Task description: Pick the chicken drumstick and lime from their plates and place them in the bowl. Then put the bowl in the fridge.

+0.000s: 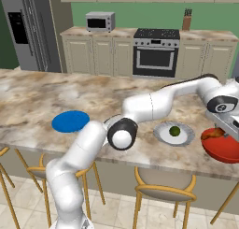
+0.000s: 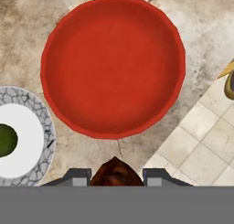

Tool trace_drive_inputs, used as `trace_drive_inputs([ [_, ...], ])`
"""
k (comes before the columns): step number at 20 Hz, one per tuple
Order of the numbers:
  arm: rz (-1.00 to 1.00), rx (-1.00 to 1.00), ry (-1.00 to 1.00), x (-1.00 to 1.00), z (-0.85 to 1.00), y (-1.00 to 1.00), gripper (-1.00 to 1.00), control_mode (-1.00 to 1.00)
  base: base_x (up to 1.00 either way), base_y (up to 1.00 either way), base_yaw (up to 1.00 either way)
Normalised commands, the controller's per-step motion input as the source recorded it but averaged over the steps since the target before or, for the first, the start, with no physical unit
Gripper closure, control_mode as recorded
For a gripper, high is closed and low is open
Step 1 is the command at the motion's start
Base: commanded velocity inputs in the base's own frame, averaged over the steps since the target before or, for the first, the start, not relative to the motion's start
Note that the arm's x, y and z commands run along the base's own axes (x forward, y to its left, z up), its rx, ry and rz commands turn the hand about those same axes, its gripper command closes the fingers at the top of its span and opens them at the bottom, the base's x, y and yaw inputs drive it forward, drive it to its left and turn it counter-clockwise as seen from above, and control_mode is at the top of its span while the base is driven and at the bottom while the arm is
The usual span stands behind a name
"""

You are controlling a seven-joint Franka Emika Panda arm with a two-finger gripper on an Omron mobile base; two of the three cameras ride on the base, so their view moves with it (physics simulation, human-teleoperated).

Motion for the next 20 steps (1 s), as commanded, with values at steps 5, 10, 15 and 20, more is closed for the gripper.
trace_drive_inputs([
  [5, -0.05, -0.01, -0.02, 0.12, -0.29, 0.0, 1.0, -1.0, 0.0, 0.0, 0.0],
  [10, -0.09, -0.05, -0.06, 0.19, -0.28, 0.0, 1.0, -1.0, 0.0, 0.0, 0.0],
  [15, -0.06, -0.04, -0.01, 0.24, -0.13, -0.01, 1.0, -1.0, 0.0, 0.0, 0.0],
  [20, -0.04, -0.02, 0.04, 0.05, -0.06, 0.0, 1.0, -1.0, 0.0, 0.0, 0.0],
])
